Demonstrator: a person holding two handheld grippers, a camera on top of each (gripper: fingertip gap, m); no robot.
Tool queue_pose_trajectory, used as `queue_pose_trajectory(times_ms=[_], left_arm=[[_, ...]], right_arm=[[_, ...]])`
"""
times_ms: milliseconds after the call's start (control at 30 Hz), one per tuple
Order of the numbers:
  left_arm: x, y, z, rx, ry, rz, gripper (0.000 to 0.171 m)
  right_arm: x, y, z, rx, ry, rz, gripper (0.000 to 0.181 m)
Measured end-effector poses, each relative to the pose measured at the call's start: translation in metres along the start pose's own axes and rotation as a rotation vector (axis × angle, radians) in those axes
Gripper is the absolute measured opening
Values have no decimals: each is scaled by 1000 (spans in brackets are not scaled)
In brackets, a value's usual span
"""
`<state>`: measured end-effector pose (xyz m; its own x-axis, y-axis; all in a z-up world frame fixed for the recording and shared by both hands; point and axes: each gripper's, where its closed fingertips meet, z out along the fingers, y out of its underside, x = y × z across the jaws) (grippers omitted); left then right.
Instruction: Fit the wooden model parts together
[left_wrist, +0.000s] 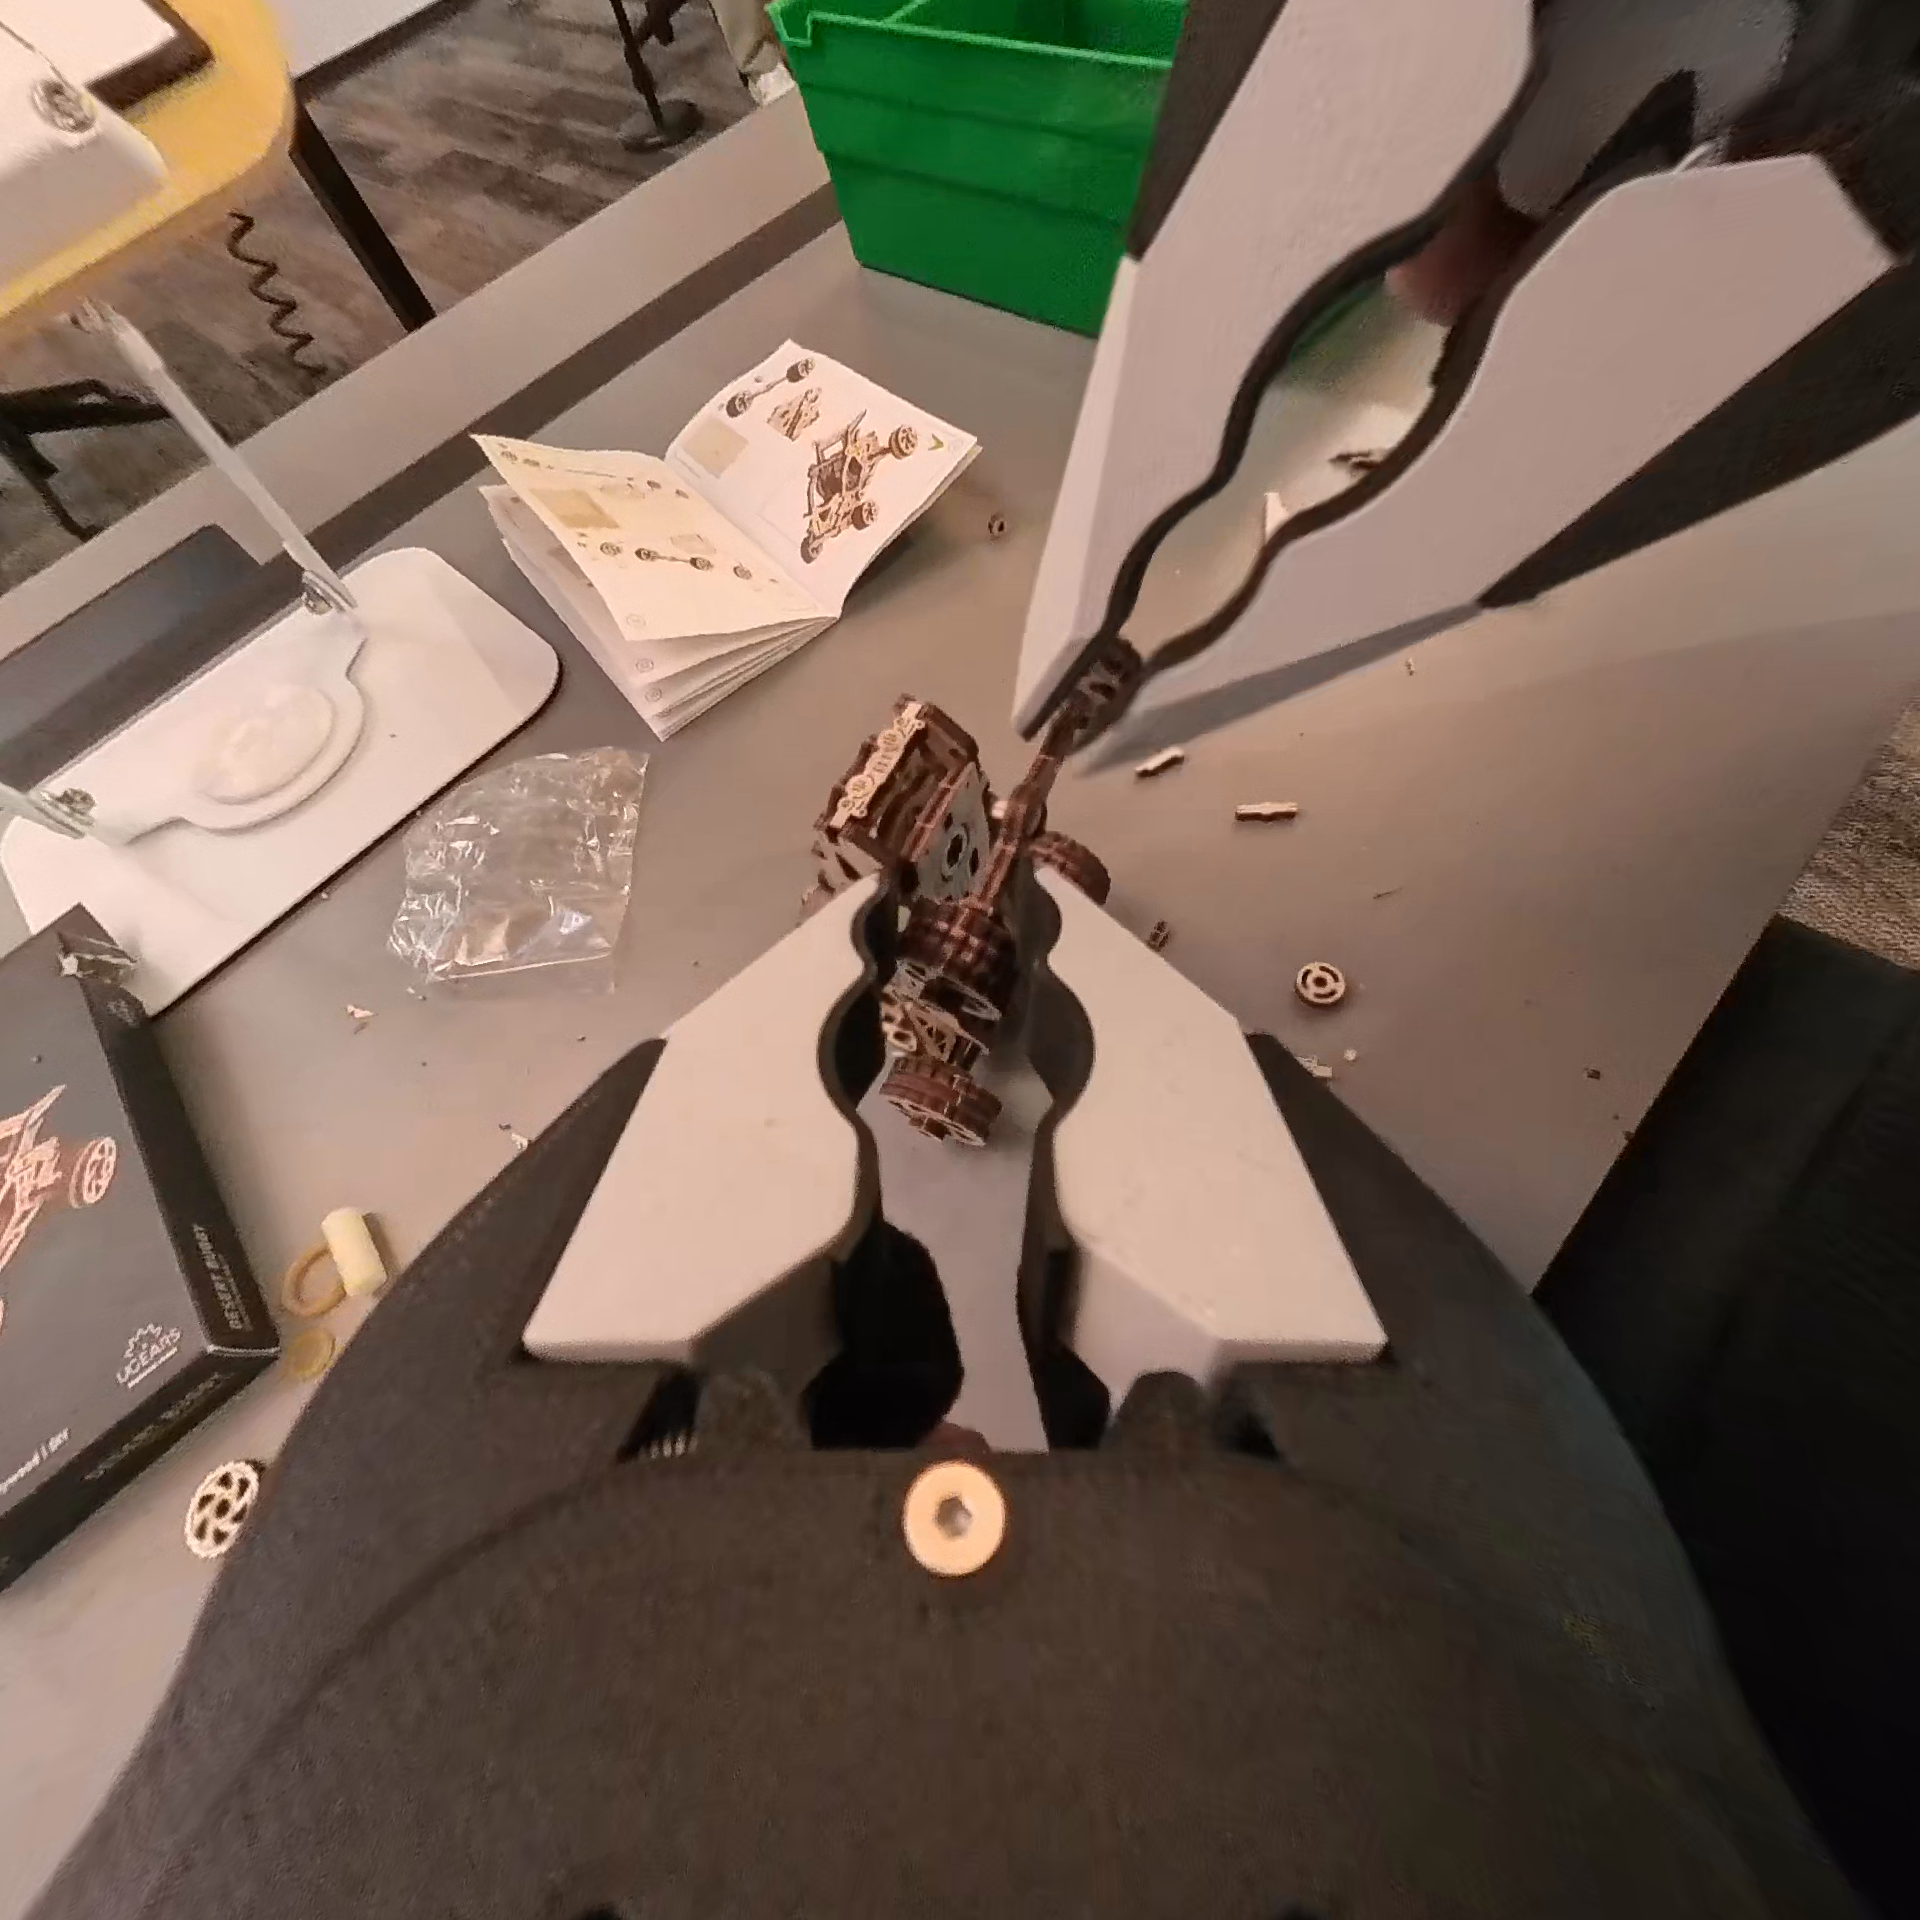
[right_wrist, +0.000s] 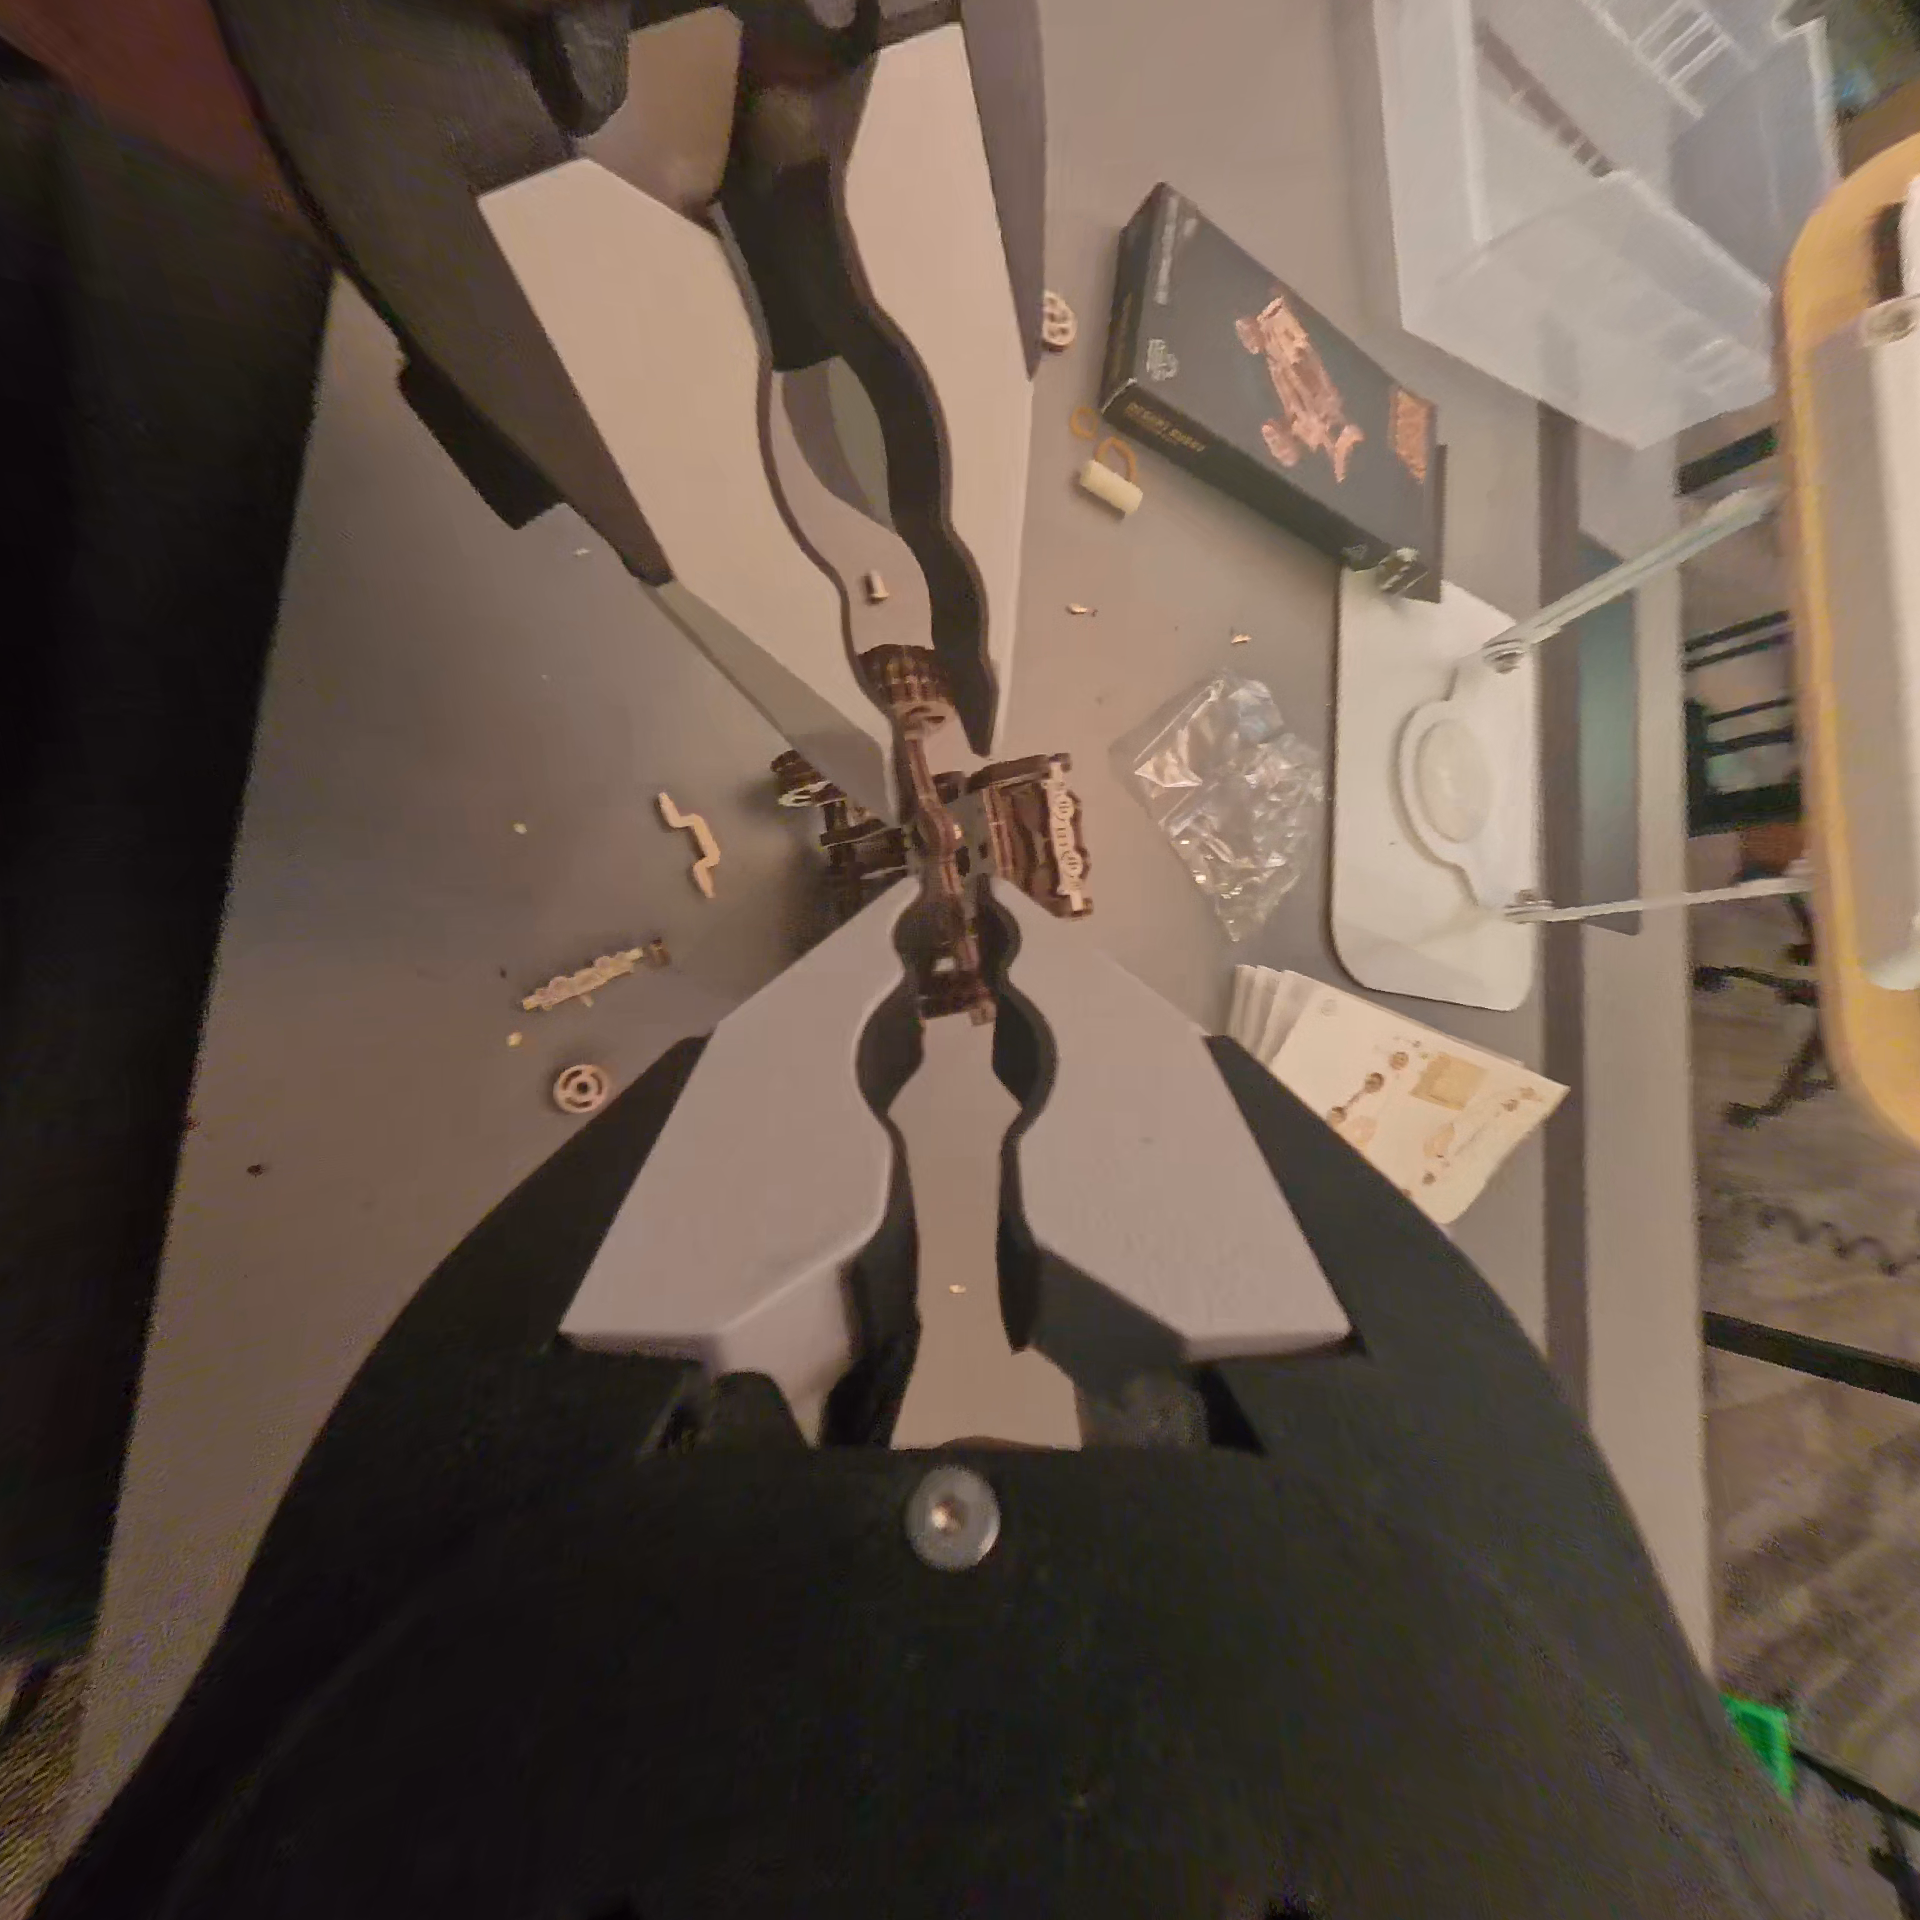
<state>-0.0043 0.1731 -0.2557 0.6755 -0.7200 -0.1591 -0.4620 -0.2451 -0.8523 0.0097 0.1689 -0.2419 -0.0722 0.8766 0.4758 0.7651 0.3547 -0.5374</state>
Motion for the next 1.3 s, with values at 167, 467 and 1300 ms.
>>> queue_pose_trajectory(times_ms=[167, 467, 1300], left_arm=[[-3, 6, 4, -14, -20, 2, 20], [-4, 1, 7, 19, -48, 51, 20], [-14, -1, 4, 16, 78, -47, 74]], right_arm=[[0, 4, 8, -2, 11, 45, 0], [0, 1, 9, 62, -12, 119, 0], [3, 15, 16, 14, 445, -299, 2]])
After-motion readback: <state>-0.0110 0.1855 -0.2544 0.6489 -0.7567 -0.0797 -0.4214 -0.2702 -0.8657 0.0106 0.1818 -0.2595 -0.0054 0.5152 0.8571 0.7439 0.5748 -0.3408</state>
